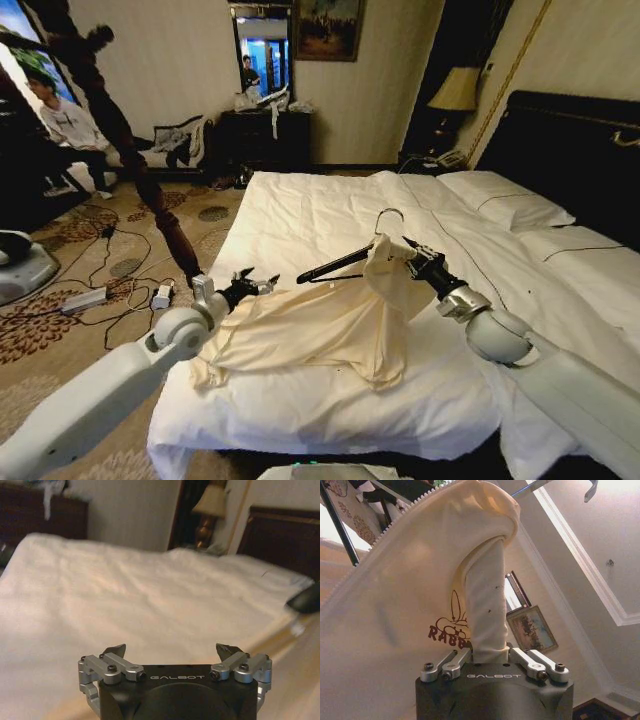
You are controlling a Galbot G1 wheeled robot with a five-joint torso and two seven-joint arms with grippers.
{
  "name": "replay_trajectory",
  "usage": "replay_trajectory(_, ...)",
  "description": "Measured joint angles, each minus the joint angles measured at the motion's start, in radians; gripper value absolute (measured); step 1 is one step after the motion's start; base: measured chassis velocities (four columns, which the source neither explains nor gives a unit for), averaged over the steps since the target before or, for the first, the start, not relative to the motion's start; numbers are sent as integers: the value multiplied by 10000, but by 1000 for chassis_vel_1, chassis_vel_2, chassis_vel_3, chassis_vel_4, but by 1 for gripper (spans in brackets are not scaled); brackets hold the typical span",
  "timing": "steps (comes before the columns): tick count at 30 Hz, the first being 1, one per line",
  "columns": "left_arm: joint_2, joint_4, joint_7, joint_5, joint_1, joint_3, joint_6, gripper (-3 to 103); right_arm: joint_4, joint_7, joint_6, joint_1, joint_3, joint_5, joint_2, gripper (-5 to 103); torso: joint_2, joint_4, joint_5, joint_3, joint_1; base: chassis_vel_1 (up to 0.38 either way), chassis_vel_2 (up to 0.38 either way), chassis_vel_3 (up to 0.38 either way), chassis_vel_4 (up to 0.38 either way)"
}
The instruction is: Pick up the clothes from the bed and hang them on the clothes hanger.
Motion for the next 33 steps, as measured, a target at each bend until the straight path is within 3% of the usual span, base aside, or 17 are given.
replay_trajectory(4,-9,-23,-51,244,691,-182,-3,103,9,26,-31,-77,2,41,15,18,0,4,-2,0,-1,0,0,0,0)
replay_trajectory(9,-246,97,-116,370,1094,-311,-81,94,30,78,-145,-222,-22,321,94,18,-3,-1,-1,0,0,0,0,0,0)
replay_trajectory(10,-290,162,-122,150,1022,-303,-55,84,148,116,-238,-330,-26,438,85,18,-2,-2,-1,0,0,0,0,0,0)
replay_trajectory(12,-320,225,-125,64,954,-285,-42,84,206,129,-266,-386,-26,454,75,18,-2,-2,-1,0,-1,0,0,0,0)
replay_trajectory(15,-440,506,-204,-244,761,-244,29,68,224,161,-278,-481,-11,447,70,18,-2,-2,0,0,0,0,0,0,0)
replay_trajectory(18,-489,637,-280,-544,732,-240,92,61,177,190,-278,-467,-11,430,70,18,-2,-2,0,0,0,0,0,0,0)
replay_trajectory(19,-496,677,-289,-618,743,-240,110,67,165,194,-278,-440,-20,430,70,18,-3,-2,0,0,0,0,0,0,0)
replay_trajectory(21,-501,716,-290,-649,764,-240,123,67,159,196,-278,-416,-28,435,70,18,-2,-2,0,0,0,0,0,0,0)
replay_trajectory(22,-509,775,-285,-654,805,-239,147,77,147,197,-277,-383,-40,442,67,18,-2,0,-1,0,0,0,0,0,0)
replay_trajectory(28,-645,939,-292,-655,791,-134,223,81,110,243,-278,-321,-91,475,44,18,-3,-1,0,0,0,0,0,0,0)
replay_trajectory(30,-684,985,-320,-651,760,-114,226,81,111,289,-285,-323,-100,485,44,18,-2,-1,-1,0,0,0,0,0,0)
replay_trajectory(33,-774,1125,-430,-768,682,-77,324,66,168,373,-358,-379,-115,599,10,18,-2,-1,0,0,0,0,0,0,0)
